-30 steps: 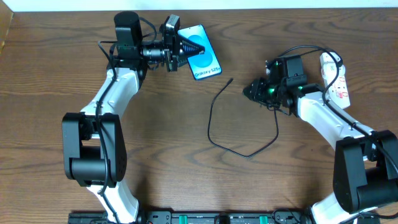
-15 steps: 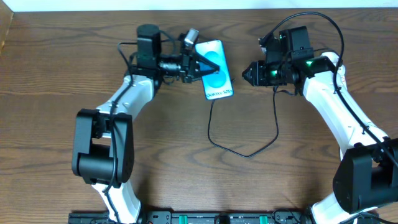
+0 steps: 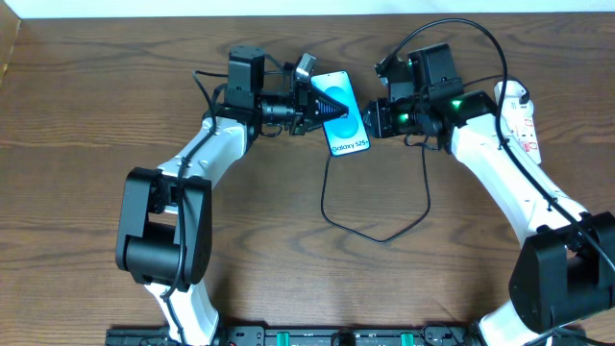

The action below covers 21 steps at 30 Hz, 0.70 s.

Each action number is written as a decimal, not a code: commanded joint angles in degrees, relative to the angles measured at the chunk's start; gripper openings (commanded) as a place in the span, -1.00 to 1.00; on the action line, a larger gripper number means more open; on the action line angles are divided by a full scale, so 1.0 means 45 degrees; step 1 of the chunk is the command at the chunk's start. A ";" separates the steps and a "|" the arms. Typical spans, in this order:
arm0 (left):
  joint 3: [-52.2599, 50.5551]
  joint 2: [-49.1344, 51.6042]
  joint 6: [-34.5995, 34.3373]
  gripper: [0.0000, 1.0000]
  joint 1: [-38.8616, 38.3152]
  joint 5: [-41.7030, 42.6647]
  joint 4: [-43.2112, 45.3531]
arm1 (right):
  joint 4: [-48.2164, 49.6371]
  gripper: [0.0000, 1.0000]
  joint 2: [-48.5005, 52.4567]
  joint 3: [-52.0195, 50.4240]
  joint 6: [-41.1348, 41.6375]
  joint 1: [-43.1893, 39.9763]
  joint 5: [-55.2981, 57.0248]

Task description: Plug charger to phone and switch on socket

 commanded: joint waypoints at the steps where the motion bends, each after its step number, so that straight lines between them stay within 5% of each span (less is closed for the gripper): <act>1: 0.0044 0.0044 0.0311 -0.86 -0.0029 -0.0481 0.0044 | 0.0189 -0.39 -0.0121 0.0204 0.0767 0.0593 -0.0471; 21: 0.0044 0.0044 0.0311 -0.85 -0.0724 -0.0797 0.0039 | 0.1093 -0.40 -0.0121 0.0204 0.0903 0.1141 0.0102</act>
